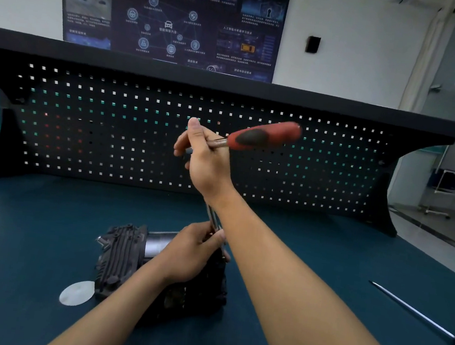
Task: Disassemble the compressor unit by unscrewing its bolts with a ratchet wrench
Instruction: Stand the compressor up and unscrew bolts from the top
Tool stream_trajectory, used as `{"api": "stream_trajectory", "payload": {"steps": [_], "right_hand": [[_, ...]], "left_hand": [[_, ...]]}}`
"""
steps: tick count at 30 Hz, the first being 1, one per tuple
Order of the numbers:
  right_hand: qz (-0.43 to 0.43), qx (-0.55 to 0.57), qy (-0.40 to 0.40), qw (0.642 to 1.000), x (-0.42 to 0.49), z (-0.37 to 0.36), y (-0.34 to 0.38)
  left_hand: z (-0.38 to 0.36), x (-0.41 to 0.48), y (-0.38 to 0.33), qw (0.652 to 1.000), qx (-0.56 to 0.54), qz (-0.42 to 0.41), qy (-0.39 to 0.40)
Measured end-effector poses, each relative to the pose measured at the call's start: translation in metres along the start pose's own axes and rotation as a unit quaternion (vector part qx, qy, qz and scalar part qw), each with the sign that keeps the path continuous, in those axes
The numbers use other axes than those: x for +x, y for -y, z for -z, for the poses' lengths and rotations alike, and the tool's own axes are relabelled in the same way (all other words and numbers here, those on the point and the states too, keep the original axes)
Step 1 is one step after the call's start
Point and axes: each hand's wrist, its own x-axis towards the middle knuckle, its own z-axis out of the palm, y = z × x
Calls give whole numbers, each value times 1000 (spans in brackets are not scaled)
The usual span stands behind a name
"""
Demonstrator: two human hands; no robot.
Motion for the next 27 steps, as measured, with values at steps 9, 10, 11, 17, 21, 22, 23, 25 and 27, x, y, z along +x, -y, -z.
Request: {"api": "stream_trajectory", "payload": {"steps": [9,10,11,17,21,22,23,25,27], "right_hand": [[-112,183,-1,977,5,25,7],[-123,201,-8,972,7,29,7],[-133,220,-16,966,8,33,6],[-165,328,-51,929,10,57,-1],[-175,432,-27,884,6,72,-1],[-175,446,-20,877,6,74,0],[-175,450,-16,876,5,75,1],[-175,430,-16,885,5,74,2],[-174,379,-40,908,4,70,3]], "left_hand": [[-2,0,-1,1000,-19,14,10],[-3,0,-1,1000,-19,13,12],[-3,1,0,1000,-19,11,15],[-4,0,1,1000,-12,-9,24],[-5,3,0,1000,-11,-22,17],[-4,3,0,1000,-4,-25,16],[-4,3,0,1000,0,-28,14],[-5,3,1,1000,1,-28,8],[-5,3,0,1000,-7,-25,0]]}}
